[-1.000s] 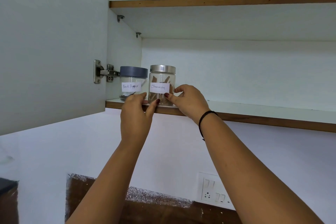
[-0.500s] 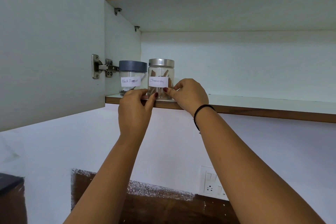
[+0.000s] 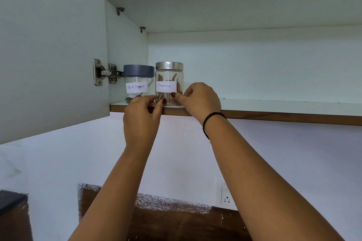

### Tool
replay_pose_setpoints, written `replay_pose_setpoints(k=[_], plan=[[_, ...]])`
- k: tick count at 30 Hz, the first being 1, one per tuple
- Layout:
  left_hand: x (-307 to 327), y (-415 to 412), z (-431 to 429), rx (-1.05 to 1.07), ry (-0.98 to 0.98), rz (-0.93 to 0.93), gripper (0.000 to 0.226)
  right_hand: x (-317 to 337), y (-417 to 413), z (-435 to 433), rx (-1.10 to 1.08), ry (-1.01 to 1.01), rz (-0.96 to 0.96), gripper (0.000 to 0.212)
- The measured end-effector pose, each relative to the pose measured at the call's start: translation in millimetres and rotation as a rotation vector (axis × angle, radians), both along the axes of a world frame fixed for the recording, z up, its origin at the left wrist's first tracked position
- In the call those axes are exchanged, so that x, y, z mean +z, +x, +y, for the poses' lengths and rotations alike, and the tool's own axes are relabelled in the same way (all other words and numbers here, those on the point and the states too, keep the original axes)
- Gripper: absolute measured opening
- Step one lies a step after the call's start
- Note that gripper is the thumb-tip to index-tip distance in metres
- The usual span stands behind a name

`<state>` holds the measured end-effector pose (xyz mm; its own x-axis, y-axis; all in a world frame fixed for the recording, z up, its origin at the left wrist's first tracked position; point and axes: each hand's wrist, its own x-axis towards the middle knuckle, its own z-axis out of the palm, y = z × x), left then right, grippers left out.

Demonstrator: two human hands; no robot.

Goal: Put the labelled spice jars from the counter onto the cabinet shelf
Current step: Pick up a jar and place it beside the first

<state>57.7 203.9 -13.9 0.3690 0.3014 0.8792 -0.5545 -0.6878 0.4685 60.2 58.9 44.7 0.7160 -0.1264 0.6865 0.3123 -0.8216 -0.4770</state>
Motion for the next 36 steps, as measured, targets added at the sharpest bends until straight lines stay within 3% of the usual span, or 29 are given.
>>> replay_pose_setpoints(k=[11,19,36], plan=[[-1,2,1,0.008,0.022,-0.021,0.033,-4,-6,-6,0.085,0.044,-0.095,0.046],[0,4,1,0.018,0.065,0.006,0.03,-5,-8,-4,0.066,-0.008,-0.08,0.052],[-7,12,-6,0.043,0.145,0.007,0.029,-6,-6,-2,0.033,-0.06,-0.039,0.043]])
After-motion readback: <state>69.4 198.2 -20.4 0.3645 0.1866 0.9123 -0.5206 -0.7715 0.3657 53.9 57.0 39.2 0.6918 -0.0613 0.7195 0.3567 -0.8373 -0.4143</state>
